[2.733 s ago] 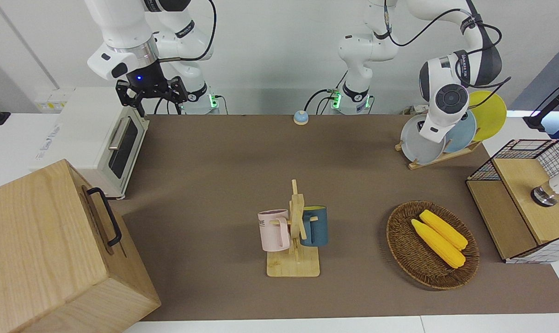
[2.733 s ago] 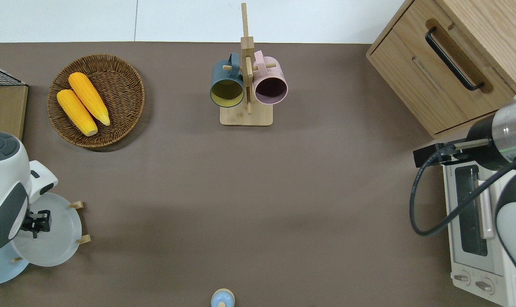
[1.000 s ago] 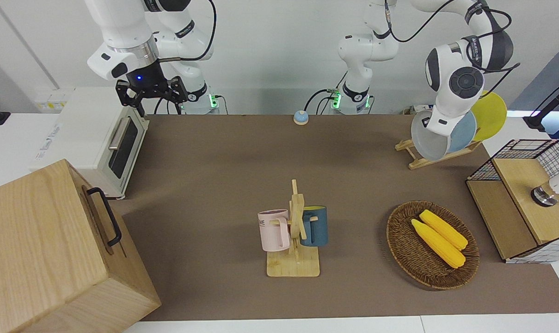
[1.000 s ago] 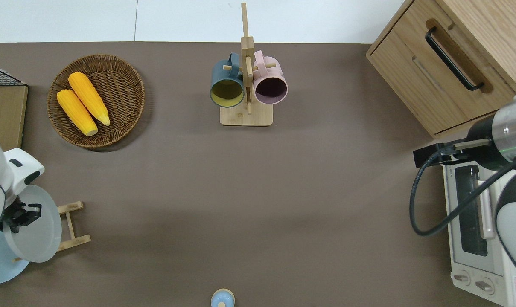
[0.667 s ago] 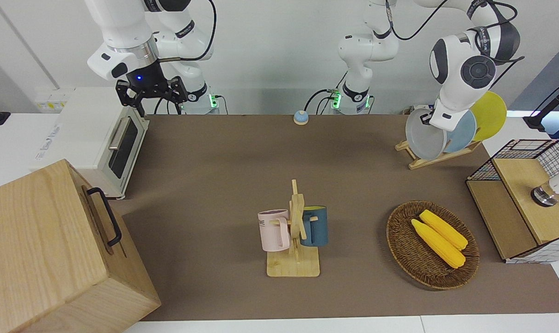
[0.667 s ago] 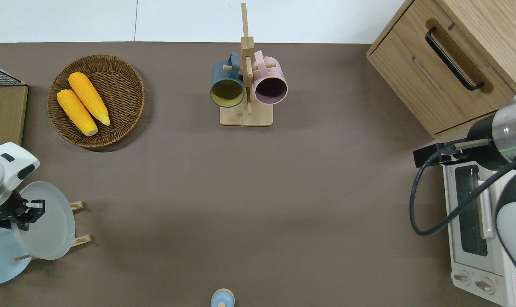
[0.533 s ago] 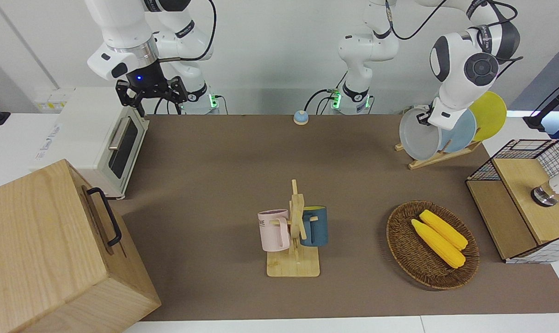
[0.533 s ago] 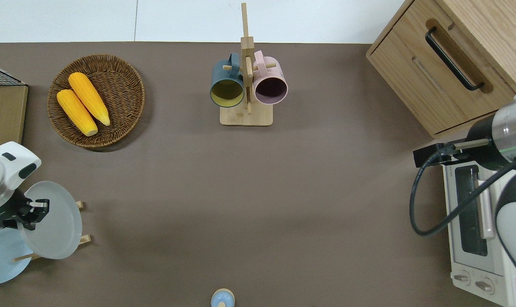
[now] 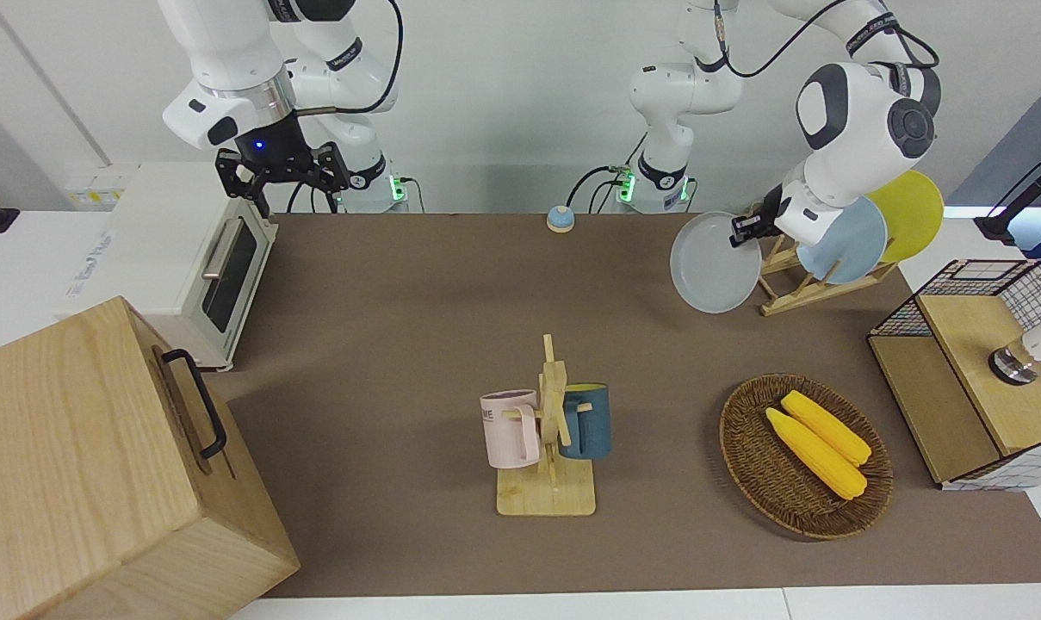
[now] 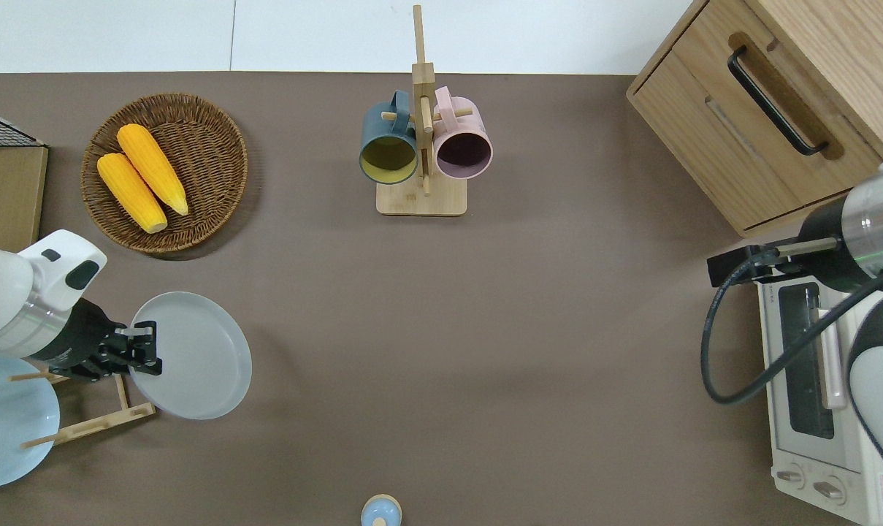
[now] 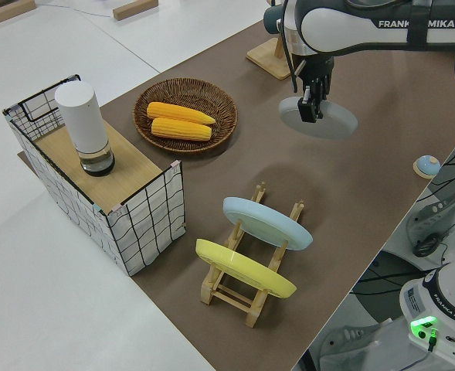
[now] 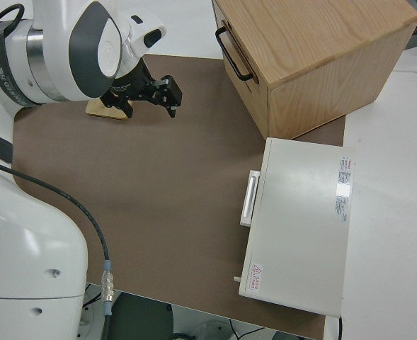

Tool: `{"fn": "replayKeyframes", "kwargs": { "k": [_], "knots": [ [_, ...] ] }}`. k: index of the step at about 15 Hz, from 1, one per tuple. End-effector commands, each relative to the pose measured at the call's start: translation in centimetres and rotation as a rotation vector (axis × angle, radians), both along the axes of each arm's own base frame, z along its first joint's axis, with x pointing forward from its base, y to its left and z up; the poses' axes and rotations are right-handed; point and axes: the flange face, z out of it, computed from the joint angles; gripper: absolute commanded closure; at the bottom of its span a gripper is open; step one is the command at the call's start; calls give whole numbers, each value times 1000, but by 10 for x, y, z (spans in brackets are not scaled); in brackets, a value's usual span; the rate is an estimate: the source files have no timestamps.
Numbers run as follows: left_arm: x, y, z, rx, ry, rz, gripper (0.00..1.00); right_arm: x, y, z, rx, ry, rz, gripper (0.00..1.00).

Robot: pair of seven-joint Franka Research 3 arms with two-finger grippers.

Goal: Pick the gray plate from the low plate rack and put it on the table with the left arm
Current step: 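Lift the gray plate out of the rack and carry it toward the table center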

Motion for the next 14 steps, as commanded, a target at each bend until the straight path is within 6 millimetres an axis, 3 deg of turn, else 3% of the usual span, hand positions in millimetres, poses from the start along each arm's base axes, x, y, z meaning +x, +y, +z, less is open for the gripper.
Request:
{"fn": "replayKeyframes", "kwargs": {
  "k": [1, 3, 7, 10, 13, 14],
  "knots": [
    [4, -48, -40, -22, 5, -6, 1000, -2, -2, 4, -3, 2, -15, 17],
    [-6, -60, -62, -13, -29, -10, 1000, -2, -1, 4, -3, 2, -14, 17],
    [-22, -62, -72, -3, -82, -7, 1000, -2, -1, 4, -2, 4, -14, 17],
    [-51, -67, -109, 20, -80, -20, 1000, -2, -2, 4, -2, 4, -15, 17],
    [-58, -62, -132, 30, -85, -5, 978, -2, -1, 4, -3, 2, -14, 17],
    [-57, -60, -133, 30, -83, 1, 652, -2, -1, 4, -3, 2, -14, 17]
  ]
}}
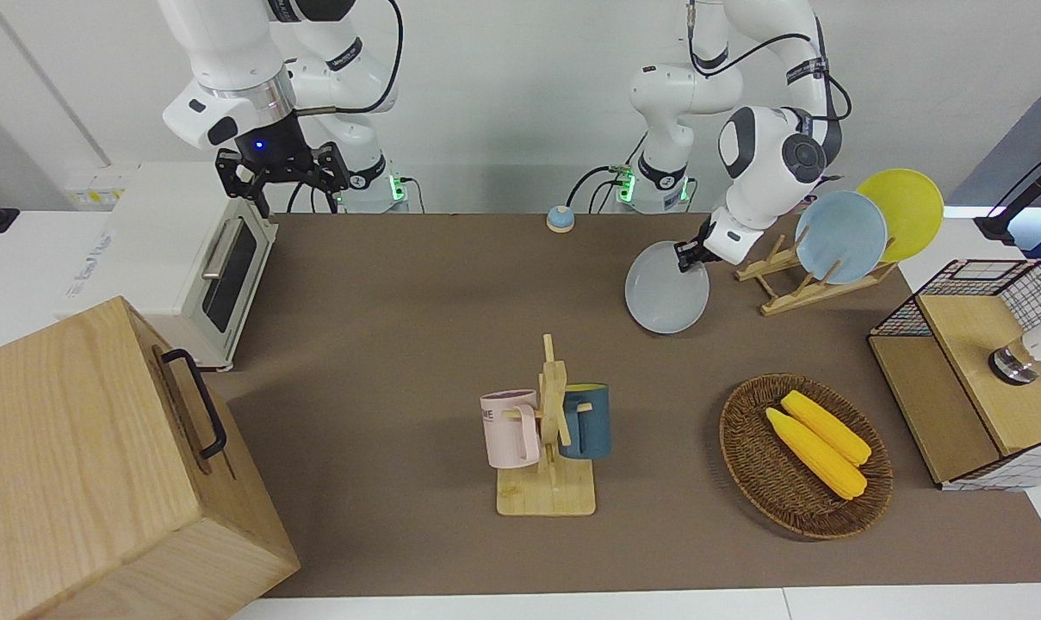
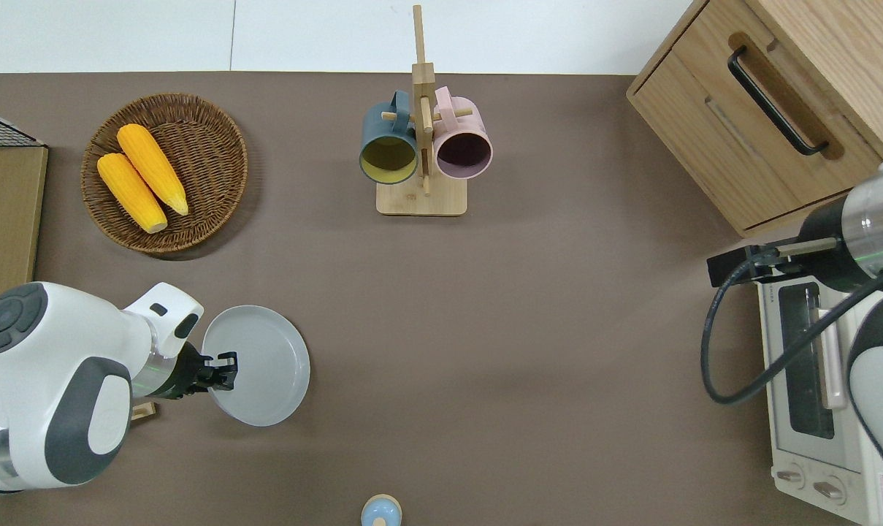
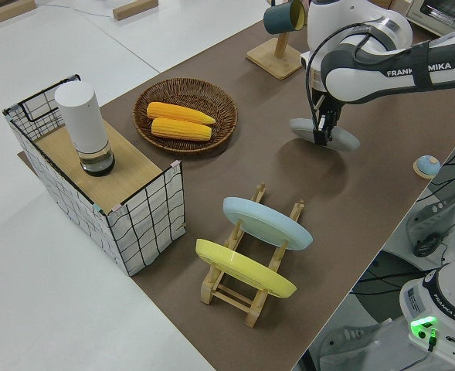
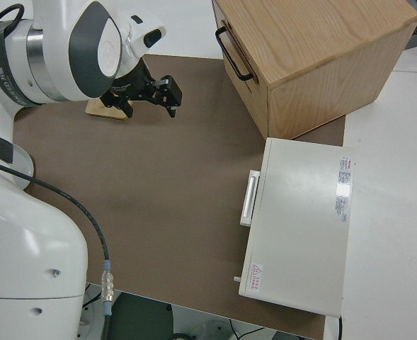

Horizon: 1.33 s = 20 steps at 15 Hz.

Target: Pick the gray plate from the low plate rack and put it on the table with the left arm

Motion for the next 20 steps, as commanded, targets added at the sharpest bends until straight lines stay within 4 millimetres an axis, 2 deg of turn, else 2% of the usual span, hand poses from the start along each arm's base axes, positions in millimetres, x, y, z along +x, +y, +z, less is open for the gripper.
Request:
{"fn": "replayKeyframes", "kwargs": {
  "k": [1, 2, 3, 4, 9, 11, 12, 13, 16, 17, 20],
  "knots": [
    [-11, -3, -37, 9, 16, 8, 262, -2, -1, 4, -2, 4, -14, 17],
    [-11, -2, -35, 9, 15, 9, 129, -2, -1, 4, -2, 4, -14, 17],
    [-11, -1, -35, 10, 13, 11, 47, -2, -2, 4, -3, 2, -15, 17],
    [-10, 1, -34, 22, 9, 4, 11, -2, -1, 4, -3, 2, -14, 17],
    [-8, 6, -24, 25, 1, -2, 7, -2, -1, 4, -2, 2, -14, 17],
    [6, 10, -6, 98, -47, -54, 7, -2, -1, 4, -3, 2, -14, 17],
    [17, 12, 9, 115, -80, -54, 7, -2, -1, 4, -2, 2, -14, 17],
    [34, 28, 30, 129, -125, -17, 9, -2, -1, 4, -2, 4, -14, 17],
    [62, 75, 102, 171, -173, 26, 9, -2, -1, 4, -3, 2, -14, 17],
    [63, 80, 118, 174, -174, 31, 9, -2, -1, 4, -3, 2, -14, 17],
    [66, 78, 161, 161, -185, 32, 11, -2, -1, 4, -2, 2, -14, 17]
  ]
}}
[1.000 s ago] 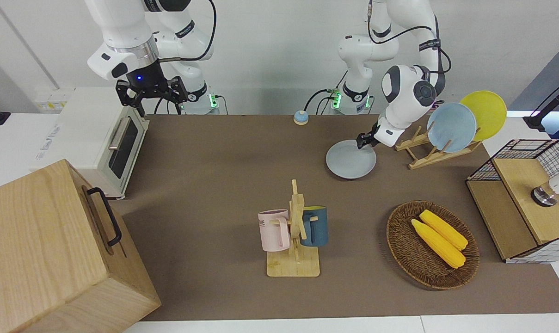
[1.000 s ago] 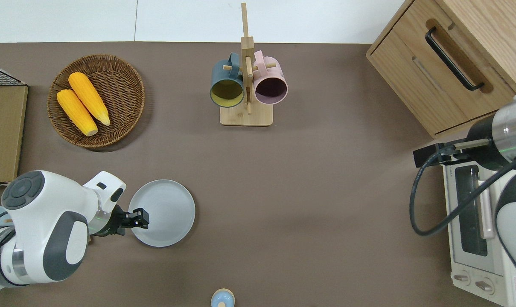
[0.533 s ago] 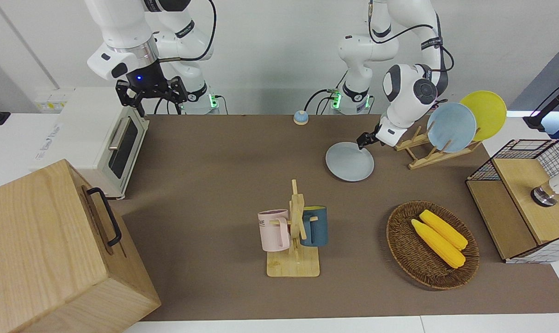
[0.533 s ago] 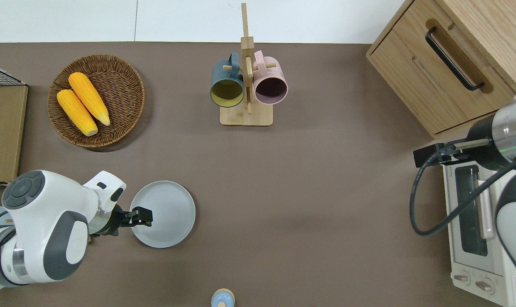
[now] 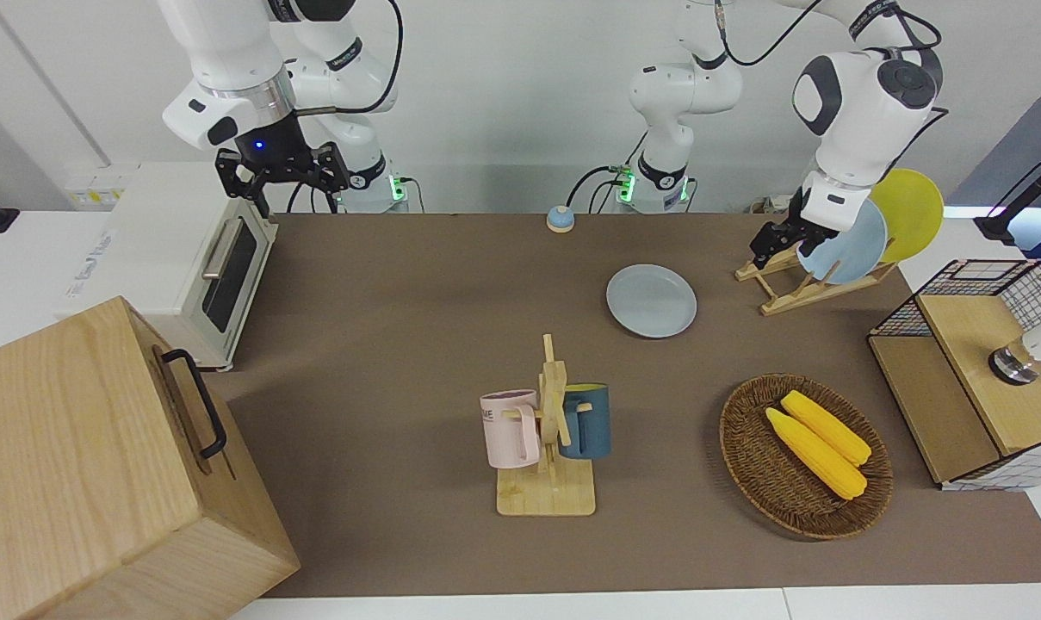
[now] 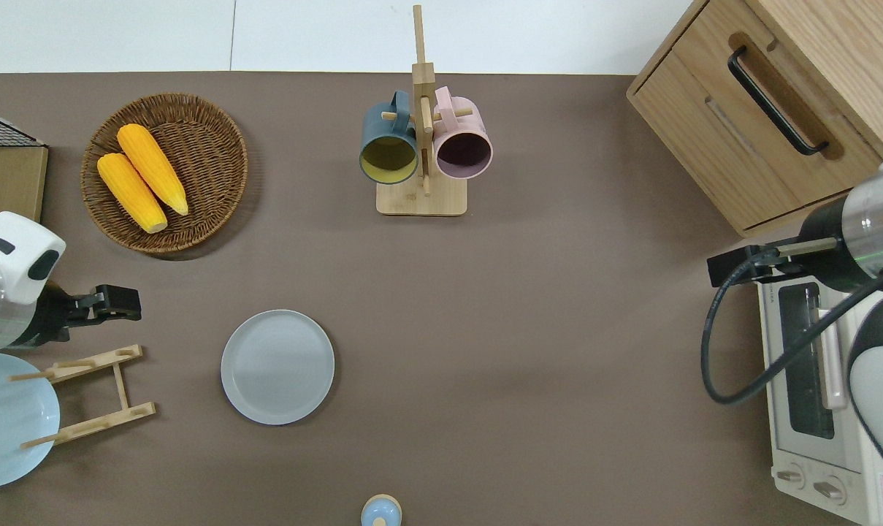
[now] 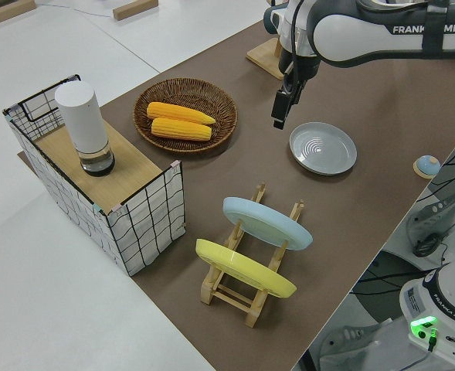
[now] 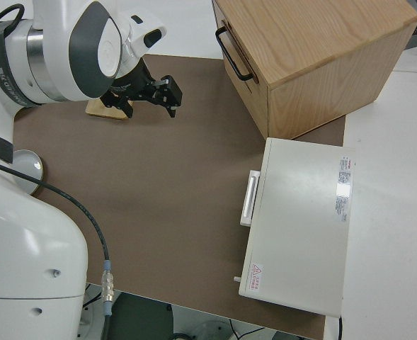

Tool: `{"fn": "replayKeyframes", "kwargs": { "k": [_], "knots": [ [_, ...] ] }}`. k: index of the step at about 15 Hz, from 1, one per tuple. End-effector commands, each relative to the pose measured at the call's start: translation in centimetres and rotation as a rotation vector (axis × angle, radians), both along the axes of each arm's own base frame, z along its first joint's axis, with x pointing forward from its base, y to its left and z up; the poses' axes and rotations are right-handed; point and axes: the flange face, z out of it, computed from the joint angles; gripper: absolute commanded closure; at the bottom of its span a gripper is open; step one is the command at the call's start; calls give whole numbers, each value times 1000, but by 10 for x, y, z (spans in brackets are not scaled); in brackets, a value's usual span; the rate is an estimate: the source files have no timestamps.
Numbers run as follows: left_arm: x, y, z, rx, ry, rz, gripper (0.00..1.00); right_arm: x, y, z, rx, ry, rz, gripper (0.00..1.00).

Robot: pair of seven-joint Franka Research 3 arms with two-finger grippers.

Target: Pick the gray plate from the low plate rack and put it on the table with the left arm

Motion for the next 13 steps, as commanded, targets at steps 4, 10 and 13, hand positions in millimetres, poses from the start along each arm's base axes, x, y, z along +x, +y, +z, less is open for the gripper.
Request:
{"fn": "replayKeyframes", "kwargs": {
  "k": [4, 10, 13],
  "knots": [
    [-2, -8, 80, 3, 15, -31, 9, -2, -2, 5, -2, 1, -15, 17],
    [-11, -2, 108, -34, 16, -93, 7, -2, -1, 5, -2, 1, -14, 17],
    [-11, -1, 108, -46, 14, -81, 7, -2, -1, 4, -3, 2, -14, 17]
  ]
}}
